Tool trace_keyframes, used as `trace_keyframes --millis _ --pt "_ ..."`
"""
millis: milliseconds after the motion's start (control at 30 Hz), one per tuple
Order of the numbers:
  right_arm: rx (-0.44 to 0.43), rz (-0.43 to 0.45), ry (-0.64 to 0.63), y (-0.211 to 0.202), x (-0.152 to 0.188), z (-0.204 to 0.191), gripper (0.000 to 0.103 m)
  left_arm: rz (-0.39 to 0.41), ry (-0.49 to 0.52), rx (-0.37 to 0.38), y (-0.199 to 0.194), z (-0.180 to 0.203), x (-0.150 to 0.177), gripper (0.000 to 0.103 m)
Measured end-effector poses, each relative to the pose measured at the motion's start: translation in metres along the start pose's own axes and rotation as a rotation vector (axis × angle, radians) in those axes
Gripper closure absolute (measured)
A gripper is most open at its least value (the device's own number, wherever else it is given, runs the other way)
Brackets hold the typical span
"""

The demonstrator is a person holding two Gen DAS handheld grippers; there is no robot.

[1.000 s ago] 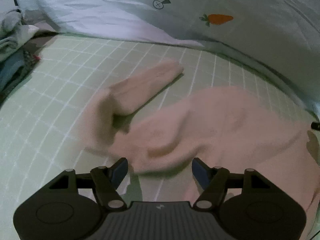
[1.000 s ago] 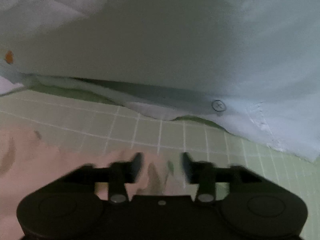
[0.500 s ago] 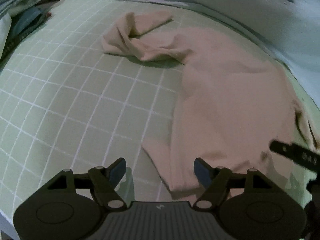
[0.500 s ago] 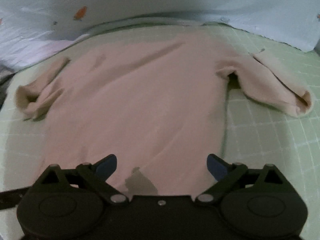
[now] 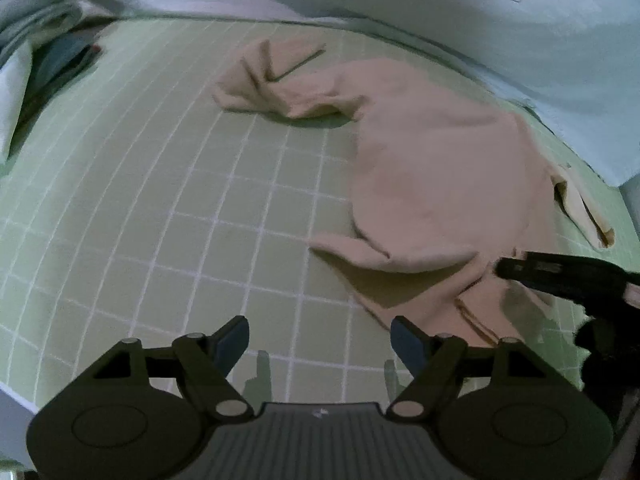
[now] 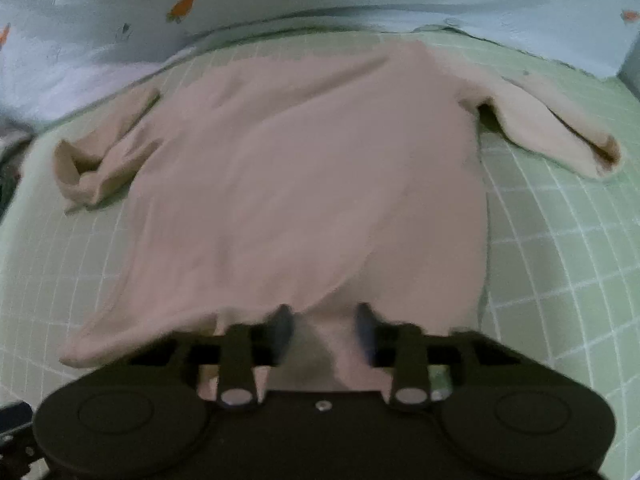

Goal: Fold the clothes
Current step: 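Open both grippers and release the shirt onto the mat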

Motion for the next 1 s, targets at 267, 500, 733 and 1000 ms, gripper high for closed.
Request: trace_keyframes --millis 267,500,733,1000 --pt "0.048 0.117 0.105 -0.055 0.005 0.045 0.102 0.020 0.004 -0.020 0.003 -0.005 -0.006 0.024" --pt "0.306 0.064 0.131 -0.059 0.023 0.123 0.102 0.025 0.043 -0.016 0.008 0.002 -0.016 0.024" --pt "0.256 0.040 0.244 -0.055 0.034 0.145 0.063 0.048 0.274 -0.011 0.018 0.033 -0.029 0.024" --pt "0.202 0.097 0.165 -0.060 0.024 0.127 0.038 0.025 0.575 0.075 0.028 0.052 -0.024 0.021"
Point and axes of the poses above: each gripper's, at about its wrist camera, not at the fingertips, and y roughly the way its jaws point, z to its right, x to its underside, the point moved 7 cm from there along y, roughly the way its jaws point, and after that the axes turned 2 degrees about -y, right-handed, at the moved point
